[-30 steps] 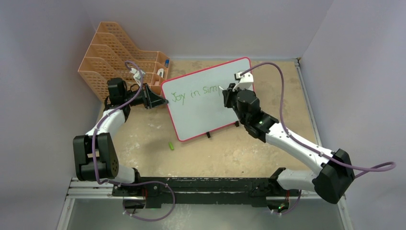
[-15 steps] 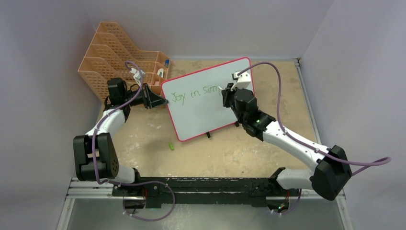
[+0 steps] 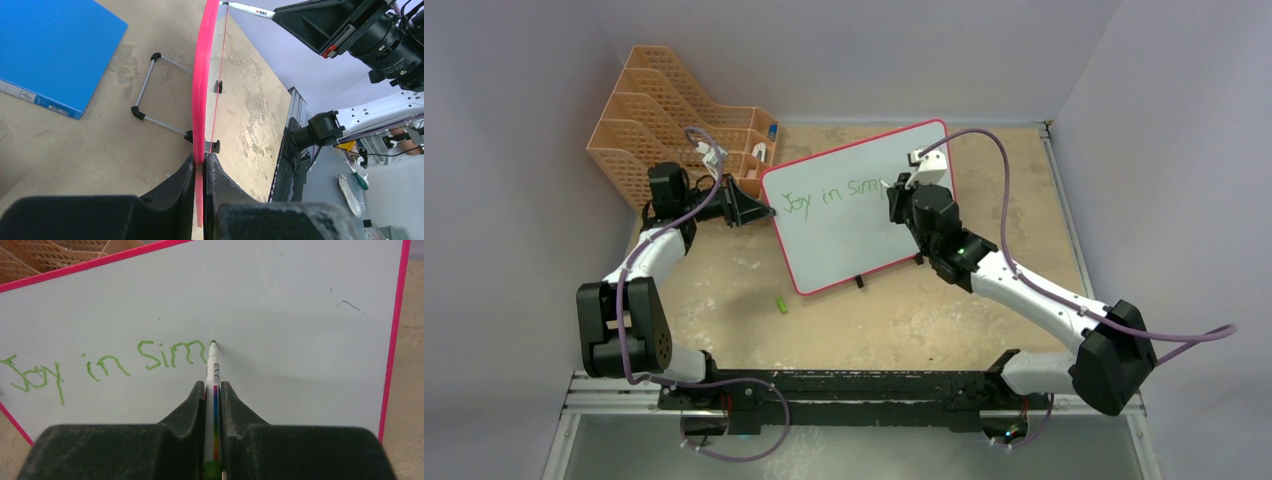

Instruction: Write a sentence on the whiteboard

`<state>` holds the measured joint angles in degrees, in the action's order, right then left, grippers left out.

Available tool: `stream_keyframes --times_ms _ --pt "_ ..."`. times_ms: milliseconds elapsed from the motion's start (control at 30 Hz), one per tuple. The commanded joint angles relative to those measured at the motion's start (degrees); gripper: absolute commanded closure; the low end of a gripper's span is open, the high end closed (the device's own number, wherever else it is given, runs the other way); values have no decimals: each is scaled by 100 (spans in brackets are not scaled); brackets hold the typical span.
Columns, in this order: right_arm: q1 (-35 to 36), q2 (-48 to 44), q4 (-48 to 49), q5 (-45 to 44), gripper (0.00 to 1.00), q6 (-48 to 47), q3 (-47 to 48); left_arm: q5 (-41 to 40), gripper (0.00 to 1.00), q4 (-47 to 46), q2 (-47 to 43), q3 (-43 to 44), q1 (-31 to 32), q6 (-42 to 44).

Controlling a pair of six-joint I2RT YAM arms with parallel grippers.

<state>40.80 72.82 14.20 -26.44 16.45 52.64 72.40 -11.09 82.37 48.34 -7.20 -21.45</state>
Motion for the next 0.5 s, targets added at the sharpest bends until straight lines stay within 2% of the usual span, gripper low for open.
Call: stream_keyframes --times_ms 0,467 --pt "-27 28 356 -86 100 -70 294 -16 100 -16 -124 177 55 106" --pt "-34 101 329 -41 100 -77 344 -19 100 -13 -124 178 56 123"
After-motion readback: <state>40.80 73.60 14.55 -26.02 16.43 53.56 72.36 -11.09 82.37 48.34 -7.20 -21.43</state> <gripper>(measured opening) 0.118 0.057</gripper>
